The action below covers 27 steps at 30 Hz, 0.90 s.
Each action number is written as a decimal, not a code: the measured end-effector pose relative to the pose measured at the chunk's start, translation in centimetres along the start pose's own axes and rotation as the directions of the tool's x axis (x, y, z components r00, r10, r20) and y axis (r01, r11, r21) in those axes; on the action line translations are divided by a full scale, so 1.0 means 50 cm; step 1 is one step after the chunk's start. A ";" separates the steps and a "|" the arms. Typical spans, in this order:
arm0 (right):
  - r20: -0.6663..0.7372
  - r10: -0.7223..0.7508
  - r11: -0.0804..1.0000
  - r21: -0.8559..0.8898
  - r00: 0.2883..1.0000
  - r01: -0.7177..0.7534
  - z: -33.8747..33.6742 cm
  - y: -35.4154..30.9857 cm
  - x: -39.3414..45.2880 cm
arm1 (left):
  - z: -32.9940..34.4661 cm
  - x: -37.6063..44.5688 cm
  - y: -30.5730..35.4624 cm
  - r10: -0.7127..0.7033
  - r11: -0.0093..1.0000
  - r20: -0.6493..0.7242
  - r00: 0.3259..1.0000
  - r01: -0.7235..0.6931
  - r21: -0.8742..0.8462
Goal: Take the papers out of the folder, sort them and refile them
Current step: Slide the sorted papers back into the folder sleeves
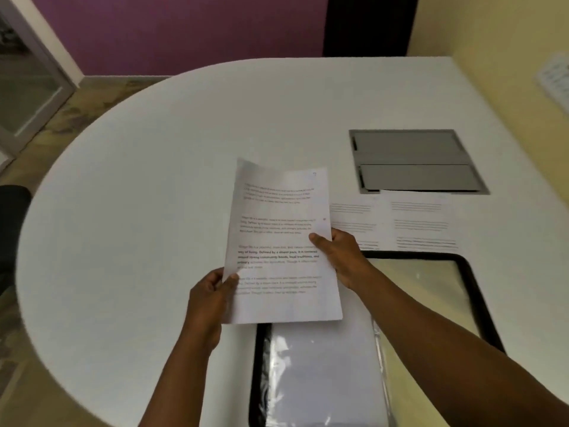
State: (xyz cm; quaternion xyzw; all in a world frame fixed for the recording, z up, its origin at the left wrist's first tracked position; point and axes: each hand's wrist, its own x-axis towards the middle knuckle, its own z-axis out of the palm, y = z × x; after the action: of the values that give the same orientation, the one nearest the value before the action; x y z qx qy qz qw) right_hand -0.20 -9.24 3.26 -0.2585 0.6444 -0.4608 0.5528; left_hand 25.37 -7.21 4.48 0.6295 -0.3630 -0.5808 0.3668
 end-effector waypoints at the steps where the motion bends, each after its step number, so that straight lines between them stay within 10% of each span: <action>1: -0.053 -0.018 1.000 -0.009 0.998 0.017 -0.042 0.006 -0.015 | 0.033 -0.012 -0.015 -0.012 1.000 0.042 0.999 0.012 0.006; 12: -0.527 0.005 0.987 0.141 0.850 0.082 -0.519 0.048 -0.150 | 0.394 -0.078 -0.122 -0.033 0.954 0.181 0.983 -0.023 0.299; 21: -0.615 0.066 0.961 0.251 0.786 0.115 -0.731 0.057 -0.144 | 0.599 -0.067 -0.179 0.131 0.119 0.667 0.734 -0.679 0.724; 27: -0.636 0.116 0.952 0.289 0.763 0.096 -0.815 0.056 -0.124 | 0.690 0.017 -0.199 0.155 -0.042 0.680 0.717 -0.683 0.730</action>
State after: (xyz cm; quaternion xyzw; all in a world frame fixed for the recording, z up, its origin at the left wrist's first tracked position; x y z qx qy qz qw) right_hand -36.86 9.79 2.26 0.0078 0.7174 -0.6121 0.3325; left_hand -8.68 -4.68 -6.67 0.4215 -0.8908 -0.1607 -0.0555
